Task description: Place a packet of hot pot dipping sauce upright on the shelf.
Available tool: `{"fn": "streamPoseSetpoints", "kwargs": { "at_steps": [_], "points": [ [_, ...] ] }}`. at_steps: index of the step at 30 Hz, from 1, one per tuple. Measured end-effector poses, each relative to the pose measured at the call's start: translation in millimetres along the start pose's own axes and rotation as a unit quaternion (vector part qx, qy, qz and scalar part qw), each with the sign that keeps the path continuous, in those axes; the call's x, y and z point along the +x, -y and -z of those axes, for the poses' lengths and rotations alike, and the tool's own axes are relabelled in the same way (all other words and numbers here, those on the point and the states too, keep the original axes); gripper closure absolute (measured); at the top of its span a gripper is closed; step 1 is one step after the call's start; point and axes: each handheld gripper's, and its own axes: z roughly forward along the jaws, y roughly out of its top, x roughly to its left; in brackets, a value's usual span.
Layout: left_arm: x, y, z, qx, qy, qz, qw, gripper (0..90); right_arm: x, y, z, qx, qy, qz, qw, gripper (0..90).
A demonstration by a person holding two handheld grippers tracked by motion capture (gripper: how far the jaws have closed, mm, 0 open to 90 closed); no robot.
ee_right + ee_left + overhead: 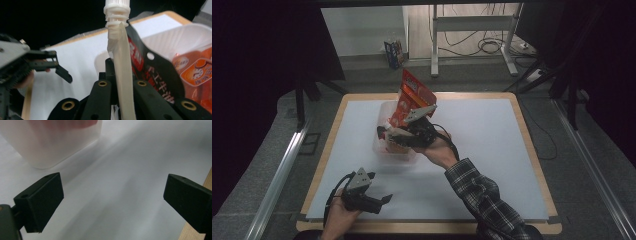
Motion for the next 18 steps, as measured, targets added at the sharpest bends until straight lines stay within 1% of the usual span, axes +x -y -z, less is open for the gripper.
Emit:
{"fn": "streamPoseSetpoints", "kwargs": {
  "at_steps": [3,4,5,6,8,9,11,15,16,18],
  "points": [
    [0.1,0.1,-0.4,0.002,-0.001,-0.001,1.0,2.8,-1.4,3.6,-5.3,0.01,0.003,-0.001,0.9999,87.0],
    [0.2,0.2,-0.7,0.004,-0.001,-0.001,1.0,2.8,-1.5,4.8,-8.1,0.017,0.007,0.001,0.9998,85.9],
    [0.2,0.2,-0.7,0.004,-0.001,-0.001,1.0,2.8,-1.5,4.8,-8.1,0.017,0.007,0.001,0.9998,85.9],
    [0.2,0.3,-0.9,0.004,-0.002,-0.002,1.0,2.8,-1.2,5.4,-9.8,0.022,0.009,0.003,0.9997,84.1],
    [0.2,0.3,-1.0,0.005,-0.002,-0.002,1.0,2.8,-0.3,6.5,-12.5,0.025,0.011,0.006,0.9996,76.5],
    [0.3,0.3,-1.0,0.005,-0.002,-0.002,1.0,2.7,0.4,6.7,-13.1,0.022,0.012,0.007,0.9997,74.2],
    [0.3,0.3,-1.1,0.005,-0.003,-0.002,1.0,2.8,1.3,5.6,-12.8,0.017,0.011,0.005,0.9998,72.6],
    [0.0,0.3,-1.6,0.008,-0.004,-0.002,1.0,2.8,2.9,3.4,-10.2,0.019,0.019,0.013,0.9995,66.6],
    [0.0,0.4,-1.9,0.008,-0.004,-0.003,1.0,2.8,2.9,3.4,-8.7,0.019,0.021,0.014,0.9995,63.4],
    [-0.2,0.4,-2.1,0.01,-0.005,-0.004,0.9999,2.8,2.7,3.6,-8.2,0.02,0.023,0.015,0.9994,61.9]
  ]
}}
